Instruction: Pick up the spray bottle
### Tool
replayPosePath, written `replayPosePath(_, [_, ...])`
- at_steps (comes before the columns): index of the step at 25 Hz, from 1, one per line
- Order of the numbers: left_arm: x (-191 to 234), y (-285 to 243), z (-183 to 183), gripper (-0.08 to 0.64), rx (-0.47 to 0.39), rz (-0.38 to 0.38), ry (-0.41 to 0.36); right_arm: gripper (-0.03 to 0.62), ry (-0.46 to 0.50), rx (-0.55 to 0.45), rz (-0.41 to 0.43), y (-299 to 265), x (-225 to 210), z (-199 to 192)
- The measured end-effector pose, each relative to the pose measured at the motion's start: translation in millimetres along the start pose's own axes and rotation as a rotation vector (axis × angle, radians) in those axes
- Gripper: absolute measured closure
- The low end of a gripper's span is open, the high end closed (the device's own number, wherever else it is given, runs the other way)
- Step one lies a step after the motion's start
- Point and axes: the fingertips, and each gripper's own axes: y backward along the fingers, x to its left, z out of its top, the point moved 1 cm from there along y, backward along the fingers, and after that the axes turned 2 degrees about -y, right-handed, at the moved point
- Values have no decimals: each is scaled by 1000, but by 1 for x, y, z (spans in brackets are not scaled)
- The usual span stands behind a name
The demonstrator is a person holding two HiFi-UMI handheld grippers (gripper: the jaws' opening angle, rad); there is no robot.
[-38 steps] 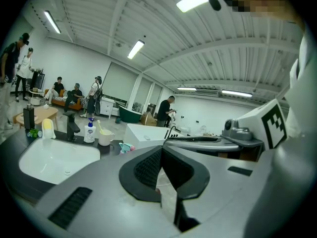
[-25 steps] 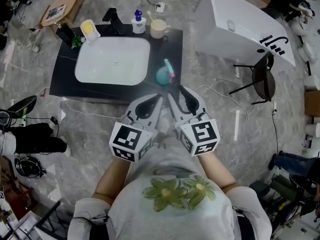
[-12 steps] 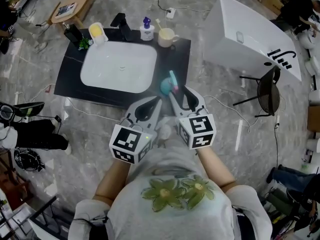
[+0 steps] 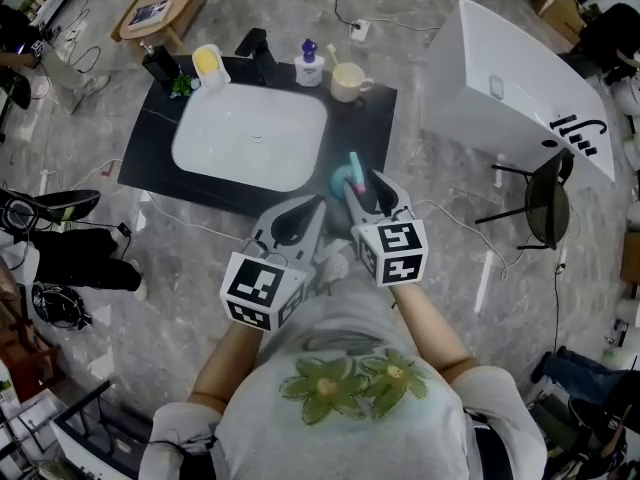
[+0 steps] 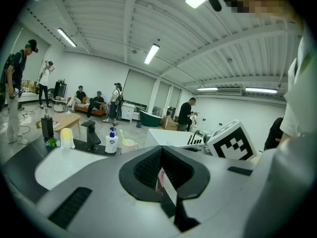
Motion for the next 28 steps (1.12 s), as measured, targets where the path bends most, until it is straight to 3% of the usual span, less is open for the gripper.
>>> replayPosePath(14, [8,5,-1,551,14,73,1,442,25,77,9,-35,-13,-24])
replayPosePath(28, [14,3,-4,551,40,94,-7,419,41,167,-3,-62,-19,-49])
